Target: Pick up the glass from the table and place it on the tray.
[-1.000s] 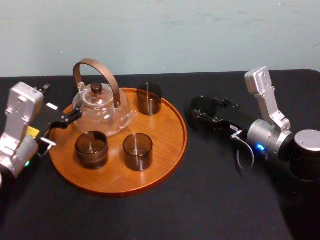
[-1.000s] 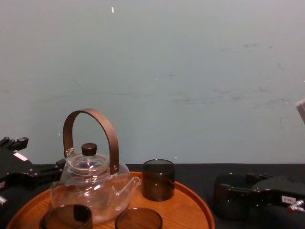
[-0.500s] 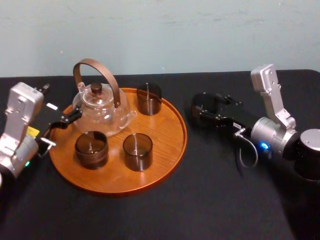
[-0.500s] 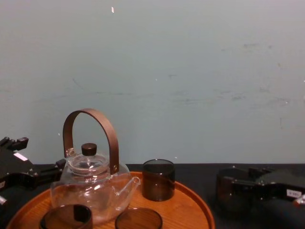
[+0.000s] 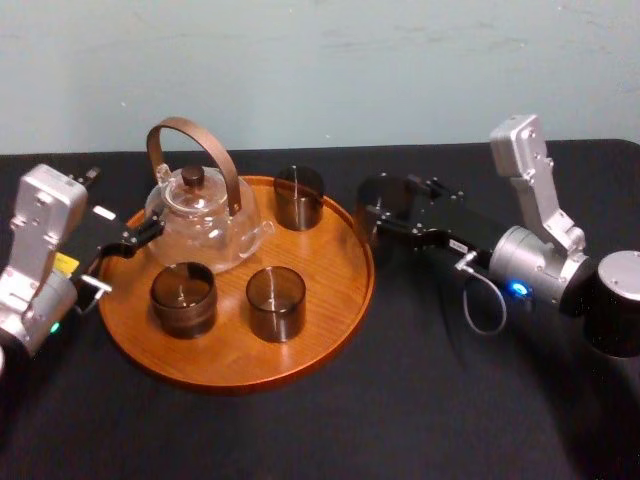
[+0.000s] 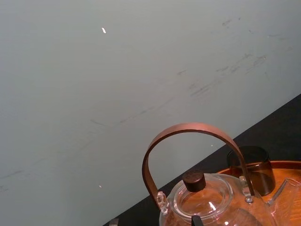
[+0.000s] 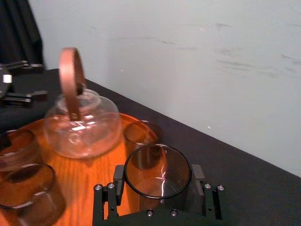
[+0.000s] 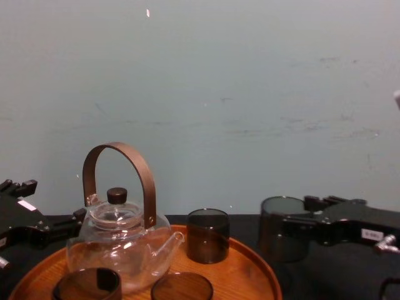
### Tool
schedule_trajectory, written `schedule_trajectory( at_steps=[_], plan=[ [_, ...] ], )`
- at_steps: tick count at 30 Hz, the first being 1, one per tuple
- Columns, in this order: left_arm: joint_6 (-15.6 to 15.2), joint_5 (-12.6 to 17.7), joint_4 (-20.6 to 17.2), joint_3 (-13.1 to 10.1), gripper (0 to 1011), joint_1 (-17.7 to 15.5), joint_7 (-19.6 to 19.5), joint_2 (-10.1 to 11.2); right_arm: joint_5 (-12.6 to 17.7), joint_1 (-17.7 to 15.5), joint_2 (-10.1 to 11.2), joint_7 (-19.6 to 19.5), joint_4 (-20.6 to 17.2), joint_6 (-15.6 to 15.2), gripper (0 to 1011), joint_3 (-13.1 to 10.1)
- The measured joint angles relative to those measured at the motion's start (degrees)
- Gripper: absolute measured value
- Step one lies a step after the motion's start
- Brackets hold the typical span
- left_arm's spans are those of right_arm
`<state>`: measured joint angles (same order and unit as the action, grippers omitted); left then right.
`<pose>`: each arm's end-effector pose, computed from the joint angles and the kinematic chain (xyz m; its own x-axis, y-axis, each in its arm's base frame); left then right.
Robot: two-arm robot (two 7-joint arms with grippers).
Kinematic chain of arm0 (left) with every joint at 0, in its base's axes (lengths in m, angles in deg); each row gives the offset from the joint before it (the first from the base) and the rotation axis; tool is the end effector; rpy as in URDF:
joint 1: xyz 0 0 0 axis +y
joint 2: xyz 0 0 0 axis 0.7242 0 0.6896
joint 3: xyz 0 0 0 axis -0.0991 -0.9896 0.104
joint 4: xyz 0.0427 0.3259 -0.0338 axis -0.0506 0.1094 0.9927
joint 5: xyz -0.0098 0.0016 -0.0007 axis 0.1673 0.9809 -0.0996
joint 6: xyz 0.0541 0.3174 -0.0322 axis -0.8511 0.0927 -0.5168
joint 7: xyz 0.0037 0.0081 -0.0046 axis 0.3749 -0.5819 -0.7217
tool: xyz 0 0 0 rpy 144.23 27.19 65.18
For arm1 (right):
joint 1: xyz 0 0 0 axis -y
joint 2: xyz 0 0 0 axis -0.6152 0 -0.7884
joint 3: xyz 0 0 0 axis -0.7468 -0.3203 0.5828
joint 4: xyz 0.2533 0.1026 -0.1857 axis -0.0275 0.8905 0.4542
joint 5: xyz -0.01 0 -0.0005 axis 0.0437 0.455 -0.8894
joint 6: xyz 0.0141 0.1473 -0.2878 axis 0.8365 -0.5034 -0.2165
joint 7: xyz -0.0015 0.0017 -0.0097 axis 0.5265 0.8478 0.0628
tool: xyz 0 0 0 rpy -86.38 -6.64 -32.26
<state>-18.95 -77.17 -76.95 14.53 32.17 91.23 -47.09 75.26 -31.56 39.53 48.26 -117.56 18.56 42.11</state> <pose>0.3786 0.1016 -0.3376 0.2922 0.8803 0.3738 -0.9553 0.2873 0.0702 0.4412 -0.0439 -0.3253 0.6732 -0.7386 0.0354 0.7334 0.6607 -0.1602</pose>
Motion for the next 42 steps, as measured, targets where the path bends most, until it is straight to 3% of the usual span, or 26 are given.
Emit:
schedule_trajectory(
  at_steps=[12, 26, 42],
  plan=[
    [0.0, 0.0, 0.0, 0.0, 1001, 0.0, 0.0, 0.0, -0.2, 2.0, -1.9, 1.4, 1.6, 0.7, 875, 3.5],
    [0.0, 0.0, 0.0, 0.0, 1001, 0.0, 0.0, 0.0, -0.7, 6.8, -5.5, 3.3, 10.6, 3.3, 874, 6.3],
    [0.0, 0.0, 0.0, 0.0, 1001, 0.0, 0.0, 0.0, -1.8, 9.8, -8.1, 4.1, 18.2, 5.2, 875, 7.1]
  ],
)
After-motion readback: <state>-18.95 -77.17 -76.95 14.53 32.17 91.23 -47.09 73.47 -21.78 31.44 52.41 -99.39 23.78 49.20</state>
